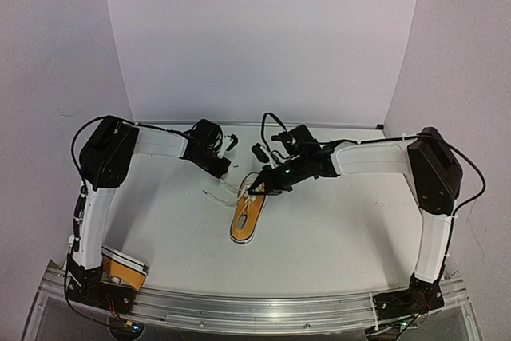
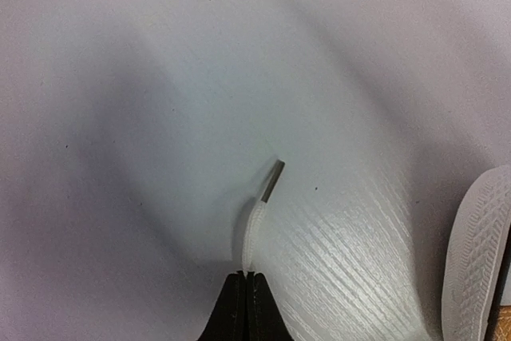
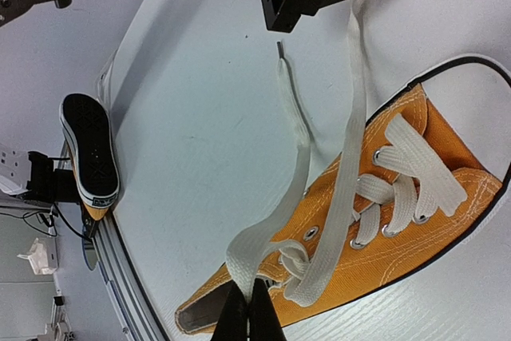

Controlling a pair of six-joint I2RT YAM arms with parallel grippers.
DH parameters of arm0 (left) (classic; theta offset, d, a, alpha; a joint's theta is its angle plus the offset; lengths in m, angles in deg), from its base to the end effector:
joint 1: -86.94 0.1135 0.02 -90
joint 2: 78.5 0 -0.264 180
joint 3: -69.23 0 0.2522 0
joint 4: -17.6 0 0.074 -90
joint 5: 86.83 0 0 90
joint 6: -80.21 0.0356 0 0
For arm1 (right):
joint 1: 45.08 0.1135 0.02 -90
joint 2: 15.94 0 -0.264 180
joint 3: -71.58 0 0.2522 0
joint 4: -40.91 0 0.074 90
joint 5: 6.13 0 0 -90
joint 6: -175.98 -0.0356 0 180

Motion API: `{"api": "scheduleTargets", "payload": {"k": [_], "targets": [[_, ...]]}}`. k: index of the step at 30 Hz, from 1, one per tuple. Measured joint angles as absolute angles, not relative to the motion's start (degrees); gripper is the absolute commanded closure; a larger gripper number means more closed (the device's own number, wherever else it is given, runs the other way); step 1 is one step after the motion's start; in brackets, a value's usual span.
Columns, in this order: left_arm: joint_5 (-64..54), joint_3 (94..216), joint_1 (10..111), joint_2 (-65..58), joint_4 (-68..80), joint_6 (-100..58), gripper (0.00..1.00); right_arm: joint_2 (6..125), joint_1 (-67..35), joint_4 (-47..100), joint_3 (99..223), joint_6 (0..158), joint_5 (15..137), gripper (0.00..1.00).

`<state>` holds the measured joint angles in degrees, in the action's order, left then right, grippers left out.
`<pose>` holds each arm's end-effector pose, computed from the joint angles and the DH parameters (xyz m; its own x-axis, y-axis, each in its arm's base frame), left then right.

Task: Tie the shoes

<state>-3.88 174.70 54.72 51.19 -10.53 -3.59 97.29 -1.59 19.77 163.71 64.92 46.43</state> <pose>0.4083 -0.2625 0.1266 -0.6019 0.5060 -0.6178 0.6614 0.7494 -0.0306 0.3008 0.3152 0.1966 -0.7688 -0.3361 -0.5440 -0.6394 0.4147 0.6474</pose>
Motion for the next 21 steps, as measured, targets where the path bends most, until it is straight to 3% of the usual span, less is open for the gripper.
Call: {"api": "scheduleTargets", "payload": {"k": [6,15,21], "targets": [[-3.0,162.4,54.4,42.3,-9.2,-5.1,1.00,97.4,-1.9,19.8,164.6,64.9,47.2,1.00],[-4.6,140.4,53.6,9.8,-1.5,-10.6,1.00,97.8,-2.7,19.8,164.8,64.7,47.5,1.00],[-6.3,133.5,48.4,-1.3,2.3,-11.3,1.00,98.9,-3.0,19.8,165.6,64.7,47.6,1.00]]}}
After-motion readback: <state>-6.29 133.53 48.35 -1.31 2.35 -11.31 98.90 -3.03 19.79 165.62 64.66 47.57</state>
